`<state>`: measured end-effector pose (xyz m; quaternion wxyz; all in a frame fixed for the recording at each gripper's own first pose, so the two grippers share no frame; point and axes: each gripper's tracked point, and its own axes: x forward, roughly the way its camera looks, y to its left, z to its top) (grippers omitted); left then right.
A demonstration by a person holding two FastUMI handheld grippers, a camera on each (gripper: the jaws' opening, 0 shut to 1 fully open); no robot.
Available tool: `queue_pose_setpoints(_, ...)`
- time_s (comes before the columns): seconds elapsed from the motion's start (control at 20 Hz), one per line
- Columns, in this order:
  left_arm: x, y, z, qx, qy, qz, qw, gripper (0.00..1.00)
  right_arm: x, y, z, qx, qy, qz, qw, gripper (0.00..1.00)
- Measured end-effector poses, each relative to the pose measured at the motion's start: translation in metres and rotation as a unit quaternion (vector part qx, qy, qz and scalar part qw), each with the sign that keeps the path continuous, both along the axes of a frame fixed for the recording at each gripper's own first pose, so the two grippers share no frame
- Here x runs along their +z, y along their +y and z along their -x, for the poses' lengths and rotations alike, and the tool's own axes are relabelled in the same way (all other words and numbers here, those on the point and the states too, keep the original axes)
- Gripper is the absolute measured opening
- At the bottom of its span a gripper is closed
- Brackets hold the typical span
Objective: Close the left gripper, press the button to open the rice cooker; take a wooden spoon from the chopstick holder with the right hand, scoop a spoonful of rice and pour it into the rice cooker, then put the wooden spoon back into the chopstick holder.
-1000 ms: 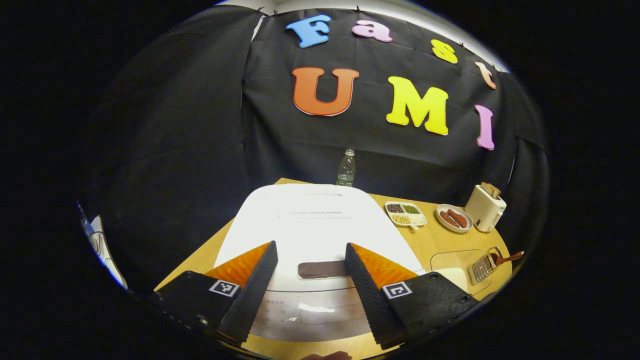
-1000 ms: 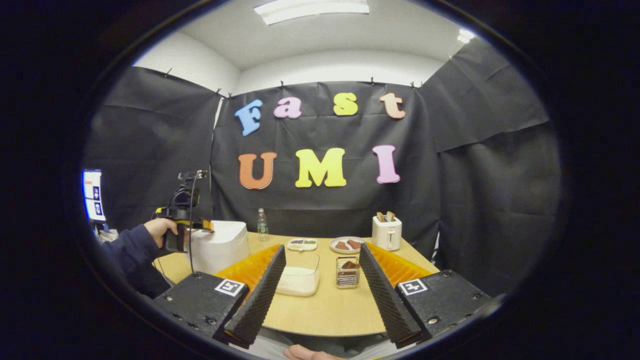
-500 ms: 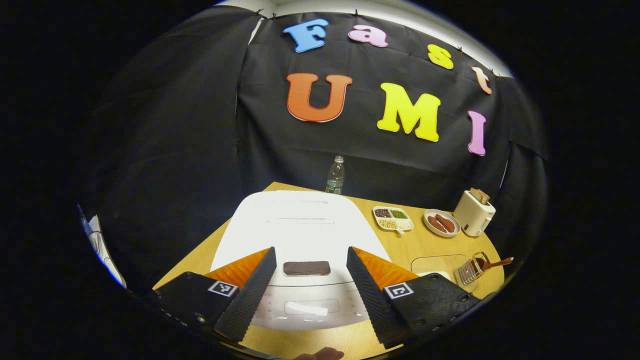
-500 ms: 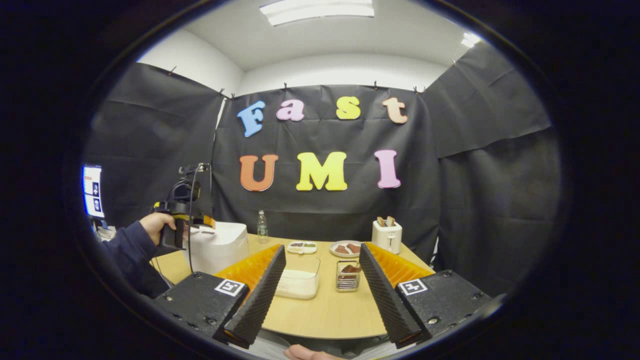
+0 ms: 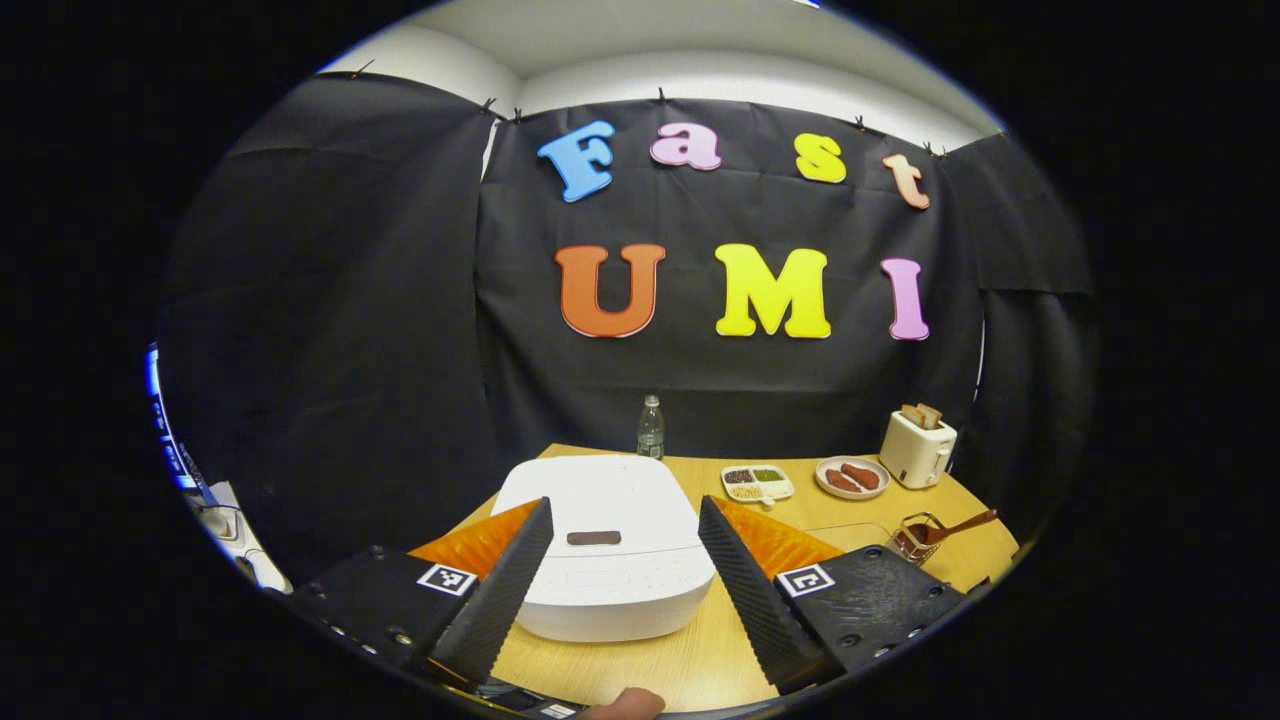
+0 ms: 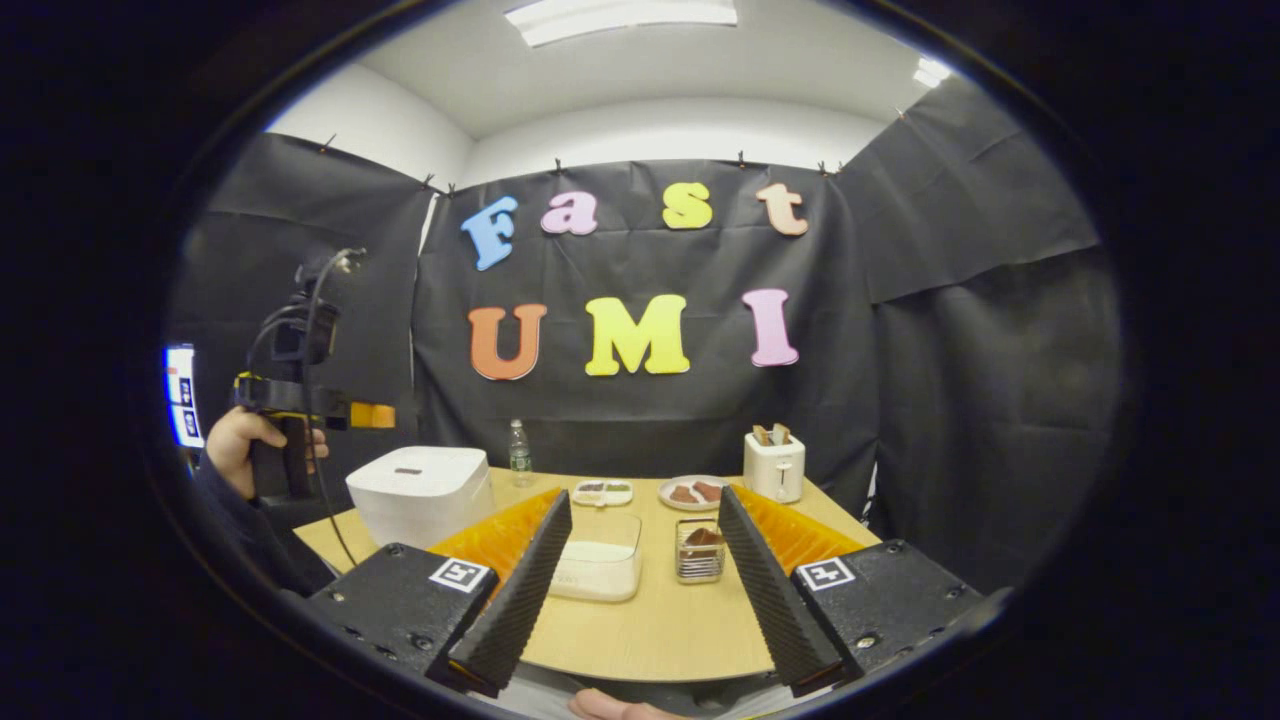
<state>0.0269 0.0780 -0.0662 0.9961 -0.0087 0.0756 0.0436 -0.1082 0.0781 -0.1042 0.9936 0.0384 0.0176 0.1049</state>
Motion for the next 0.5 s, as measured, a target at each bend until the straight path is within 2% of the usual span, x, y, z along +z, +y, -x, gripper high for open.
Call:
queue_pose_setpoints(0.25,0.03,-0.005,0.051,-0.021,-0.054,-0.027,0.998,0.94,0.01,0.01,-0.004,-0.002,-0.002,0.006,1.0,0.95)
queue_pose_setpoints(0.5,0.028,-0.022,0.098,-0.043,-0.081,-0.017,0.996,0.94,0.019,0.021,0.001,0.002,-0.016,0.003,1.0,0.96)
